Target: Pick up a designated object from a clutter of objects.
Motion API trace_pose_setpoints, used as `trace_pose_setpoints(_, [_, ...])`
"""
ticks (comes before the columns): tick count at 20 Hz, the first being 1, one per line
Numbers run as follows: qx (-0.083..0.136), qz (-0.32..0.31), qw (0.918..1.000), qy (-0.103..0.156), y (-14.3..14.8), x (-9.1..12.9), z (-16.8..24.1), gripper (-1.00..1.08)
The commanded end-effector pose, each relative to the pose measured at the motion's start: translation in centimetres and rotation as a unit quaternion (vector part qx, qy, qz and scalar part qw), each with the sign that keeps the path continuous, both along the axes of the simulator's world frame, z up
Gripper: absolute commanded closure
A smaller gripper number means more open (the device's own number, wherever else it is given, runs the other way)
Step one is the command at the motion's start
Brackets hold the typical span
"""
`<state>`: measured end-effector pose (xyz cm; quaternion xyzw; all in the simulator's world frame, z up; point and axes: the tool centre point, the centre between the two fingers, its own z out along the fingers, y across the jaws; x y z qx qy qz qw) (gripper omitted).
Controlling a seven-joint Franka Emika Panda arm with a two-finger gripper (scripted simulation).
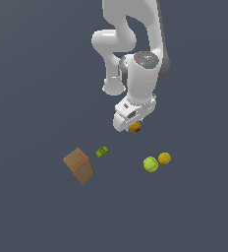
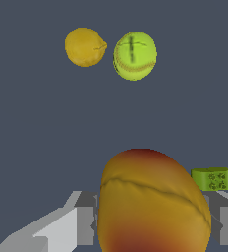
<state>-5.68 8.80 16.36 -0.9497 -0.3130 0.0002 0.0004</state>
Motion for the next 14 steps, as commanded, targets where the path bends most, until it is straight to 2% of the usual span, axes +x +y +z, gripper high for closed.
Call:
trace_pose_setpoints(1, [0.001, 0.000, 1.0000, 0.000, -2.3, -0.1, 2.3, 1.08])
trace_pose_setpoints(14, [0.002, 0.000, 1.0000, 0.000, -14.5, -0.5, 13.7, 1.08])
